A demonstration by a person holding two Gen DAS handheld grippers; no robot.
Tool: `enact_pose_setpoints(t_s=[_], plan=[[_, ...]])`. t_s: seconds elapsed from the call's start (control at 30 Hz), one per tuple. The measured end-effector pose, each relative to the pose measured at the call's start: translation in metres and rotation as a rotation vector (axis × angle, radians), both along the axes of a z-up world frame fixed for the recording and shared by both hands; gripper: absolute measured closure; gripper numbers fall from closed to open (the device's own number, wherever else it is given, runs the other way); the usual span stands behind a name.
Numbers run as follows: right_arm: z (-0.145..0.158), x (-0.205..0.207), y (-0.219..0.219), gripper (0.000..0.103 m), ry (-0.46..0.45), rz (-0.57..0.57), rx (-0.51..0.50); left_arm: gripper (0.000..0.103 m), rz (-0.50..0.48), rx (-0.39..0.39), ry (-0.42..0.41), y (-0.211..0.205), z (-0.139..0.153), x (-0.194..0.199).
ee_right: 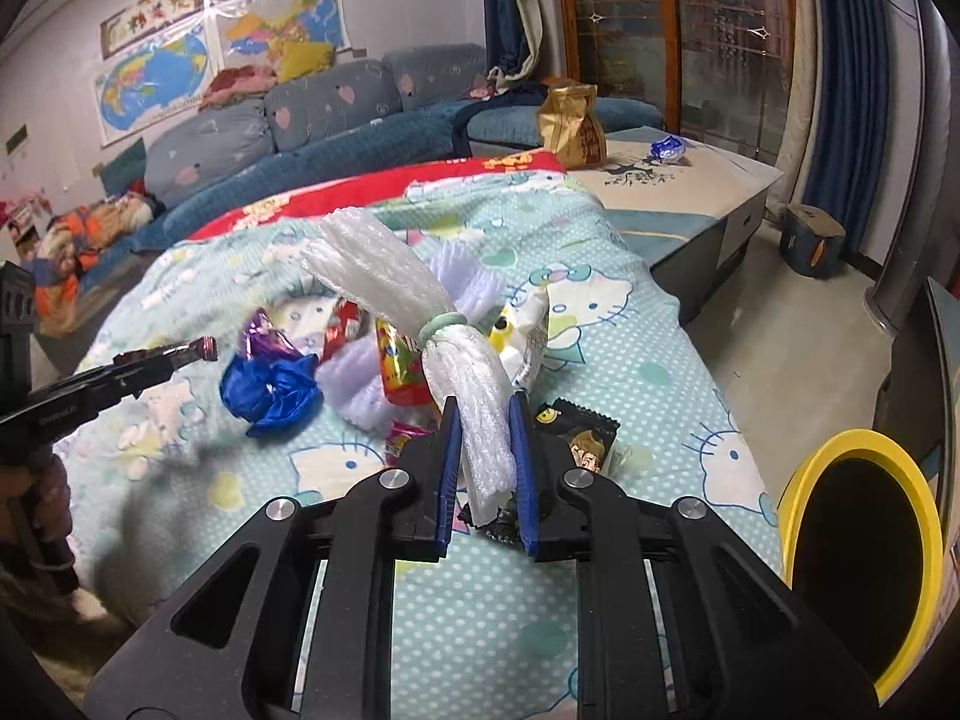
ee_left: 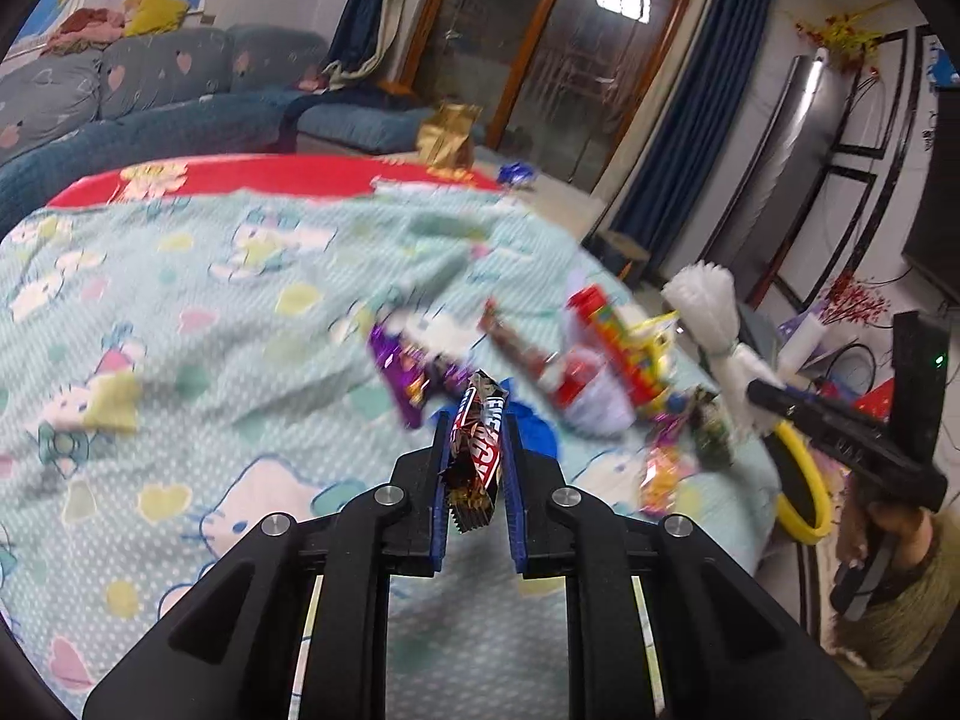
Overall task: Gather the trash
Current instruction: 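Grasp the chocolate bar wrapper with the left tool while the right tool grasps the white mesh bundle, then carry the wrapper and mesh bundle over the yellow trash bin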
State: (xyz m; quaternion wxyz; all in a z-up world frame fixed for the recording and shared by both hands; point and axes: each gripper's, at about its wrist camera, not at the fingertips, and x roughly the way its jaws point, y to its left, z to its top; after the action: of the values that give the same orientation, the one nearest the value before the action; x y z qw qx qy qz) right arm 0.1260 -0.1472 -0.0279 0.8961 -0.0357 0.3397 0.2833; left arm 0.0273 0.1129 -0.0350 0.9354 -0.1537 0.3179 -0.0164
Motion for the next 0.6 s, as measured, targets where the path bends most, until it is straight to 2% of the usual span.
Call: enact_pose_setpoints(t_s=[0.27, 0.4, 0.6], plan=[[0.012, -0.006, -0.011, 0.091, -0.021, -0.025, 0.028, 0.088, -0.05, -0.007, -0.066, -0.021, 0.025, 0.007], [0.015, -0.009, -0.017, 0.091, -0.028, -0.038, 0.035, 0.088, -0.071, -0.024, -0.08, -0.029, 0.029, 0.014], [0.019, -0.012, -0.031, 0.091, -0.037, -0.063, 0.047, 0.088, -0.124, -0.012, -0.097, -0.052, 0.035, 0.024]])
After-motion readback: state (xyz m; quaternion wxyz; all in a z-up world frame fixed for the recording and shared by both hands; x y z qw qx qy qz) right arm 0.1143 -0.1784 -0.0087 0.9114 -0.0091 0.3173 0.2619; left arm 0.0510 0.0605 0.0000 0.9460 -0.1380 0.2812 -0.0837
